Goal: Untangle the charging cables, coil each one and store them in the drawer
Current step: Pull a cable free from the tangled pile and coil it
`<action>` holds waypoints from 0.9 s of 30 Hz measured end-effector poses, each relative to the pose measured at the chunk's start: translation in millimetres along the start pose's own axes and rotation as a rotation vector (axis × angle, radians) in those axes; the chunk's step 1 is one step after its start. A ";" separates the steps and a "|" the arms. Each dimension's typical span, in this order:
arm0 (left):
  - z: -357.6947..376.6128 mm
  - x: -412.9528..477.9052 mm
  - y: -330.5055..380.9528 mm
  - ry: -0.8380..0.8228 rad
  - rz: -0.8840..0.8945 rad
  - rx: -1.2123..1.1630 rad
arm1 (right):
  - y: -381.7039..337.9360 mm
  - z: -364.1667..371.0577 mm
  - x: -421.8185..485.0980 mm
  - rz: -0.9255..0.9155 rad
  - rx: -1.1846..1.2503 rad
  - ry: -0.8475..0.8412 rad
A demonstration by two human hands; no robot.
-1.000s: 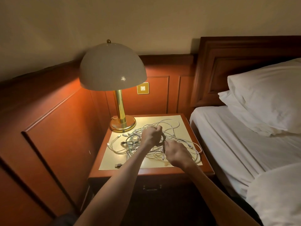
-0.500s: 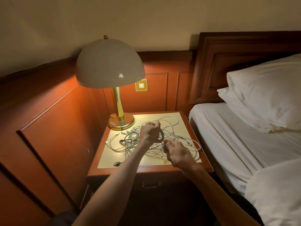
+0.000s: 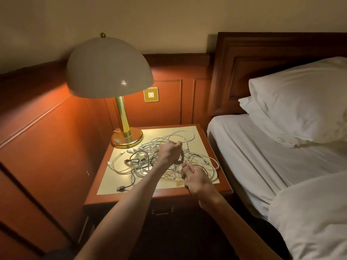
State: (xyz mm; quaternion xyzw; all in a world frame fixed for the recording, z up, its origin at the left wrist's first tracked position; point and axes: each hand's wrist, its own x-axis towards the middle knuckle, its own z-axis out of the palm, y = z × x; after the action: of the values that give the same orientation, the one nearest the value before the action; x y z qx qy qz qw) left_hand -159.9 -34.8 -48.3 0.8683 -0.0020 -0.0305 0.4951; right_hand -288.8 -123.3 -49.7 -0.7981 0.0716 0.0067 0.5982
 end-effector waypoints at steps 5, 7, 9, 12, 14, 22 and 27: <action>9.3 -6.9 6.8 0.008 0.068 -0.035 | 3.5 -12.8 -0.5 -0.001 -0.110 -0.018; 15.0 -12.6 5.0 -0.070 0.093 0.000 | 8.8 -29.6 6.1 0.037 -0.335 -0.029; 24.4 -17.3 3.9 -0.147 0.112 0.079 | 17.3 -47.9 16.7 0.101 -0.480 0.032; 45.1 -21.0 7.3 -0.194 0.139 0.151 | 29.8 -68.6 29.4 0.037 -0.397 0.136; 60.7 -23.4 13.1 -0.219 0.146 0.152 | 31.6 -79.5 30.4 -0.019 -0.261 0.199; 100.6 -10.2 20.4 -0.336 0.140 0.105 | 78.7 -145.6 44.0 0.101 -0.082 0.302; 123.7 -12.6 -15.8 -0.330 0.418 0.503 | 111.8 -170.8 51.0 0.219 0.021 0.325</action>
State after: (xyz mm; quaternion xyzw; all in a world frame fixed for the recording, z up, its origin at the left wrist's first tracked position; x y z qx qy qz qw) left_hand -179.7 -132.7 -124.1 0.9271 -0.2669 -0.0669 0.2544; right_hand -264.8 -322.6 -112.7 -0.7697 0.2538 -0.0581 0.5829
